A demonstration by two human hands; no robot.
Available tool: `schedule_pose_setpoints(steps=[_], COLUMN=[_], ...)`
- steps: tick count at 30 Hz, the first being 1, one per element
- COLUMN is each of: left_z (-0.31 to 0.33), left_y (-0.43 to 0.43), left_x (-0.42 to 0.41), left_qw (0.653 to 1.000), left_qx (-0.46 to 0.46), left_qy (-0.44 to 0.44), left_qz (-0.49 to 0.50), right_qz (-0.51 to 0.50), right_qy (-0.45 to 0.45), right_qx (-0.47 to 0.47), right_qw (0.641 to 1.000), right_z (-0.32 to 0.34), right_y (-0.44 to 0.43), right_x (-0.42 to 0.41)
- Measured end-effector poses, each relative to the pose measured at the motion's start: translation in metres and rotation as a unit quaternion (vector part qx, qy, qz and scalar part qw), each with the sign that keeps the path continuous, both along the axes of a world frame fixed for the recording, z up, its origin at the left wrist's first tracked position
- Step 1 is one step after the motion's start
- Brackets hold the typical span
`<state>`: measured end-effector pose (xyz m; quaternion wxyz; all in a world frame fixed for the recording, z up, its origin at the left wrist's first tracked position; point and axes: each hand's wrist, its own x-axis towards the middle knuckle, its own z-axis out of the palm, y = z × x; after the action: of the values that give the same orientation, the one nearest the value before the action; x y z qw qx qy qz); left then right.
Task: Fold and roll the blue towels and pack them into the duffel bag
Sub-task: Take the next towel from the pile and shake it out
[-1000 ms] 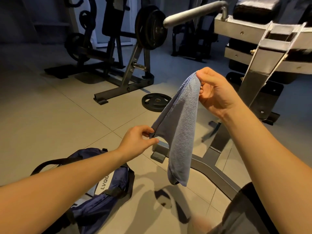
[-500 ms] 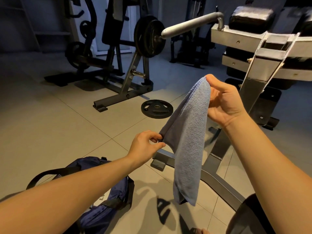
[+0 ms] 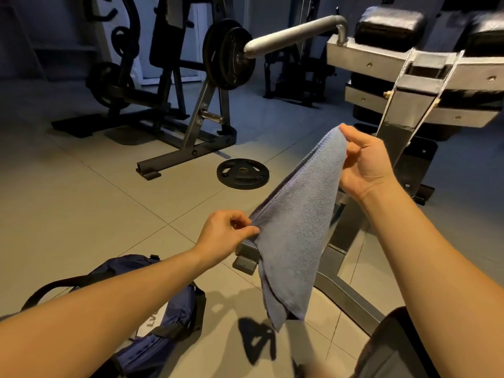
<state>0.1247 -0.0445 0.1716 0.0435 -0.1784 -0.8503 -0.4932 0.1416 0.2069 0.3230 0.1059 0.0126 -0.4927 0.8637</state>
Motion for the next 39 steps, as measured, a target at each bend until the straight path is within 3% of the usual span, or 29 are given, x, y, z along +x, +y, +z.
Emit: schedule_pose_setpoints(steps=[4, 9, 16, 25, 39], left_z=[0.012, 0.035, 0.054, 0.07, 0.071], left_y=[-0.025, -0.058, -0.095, -0.125, -0.151], left_x=[-0.006, -0.015, -0.032, -0.031, -0.043], left_qw=[0.999, 0.997, 0.985, 0.983, 0.972], left_qx=[-0.034, -0.075, -0.13, -0.139, -0.143], left_qy=[0.006, 0.023, 0.096, 0.072, 0.081], left_qz=[-0.018, -0.009, 0.055, 0.096, 0.171], right_qz=[-0.116, -0.225, -0.203, -0.138, -0.101], right_qy=[-0.049, -0.119, -0.109, -0.061, -0.053], right_qx=[0.098, 0.246, 0.409, 0.396, 0.435], right_qw=[0.987, 0.935, 0.883, 0.906, 0.893], right_z=[-0.008, -0.016, -0.031, -0.036, -0.048], right_y=[0.019, 0.026, 0.021, 0.003, -0.014], right_x=[-0.008, -0.021, -0.018, -0.022, -0.03])
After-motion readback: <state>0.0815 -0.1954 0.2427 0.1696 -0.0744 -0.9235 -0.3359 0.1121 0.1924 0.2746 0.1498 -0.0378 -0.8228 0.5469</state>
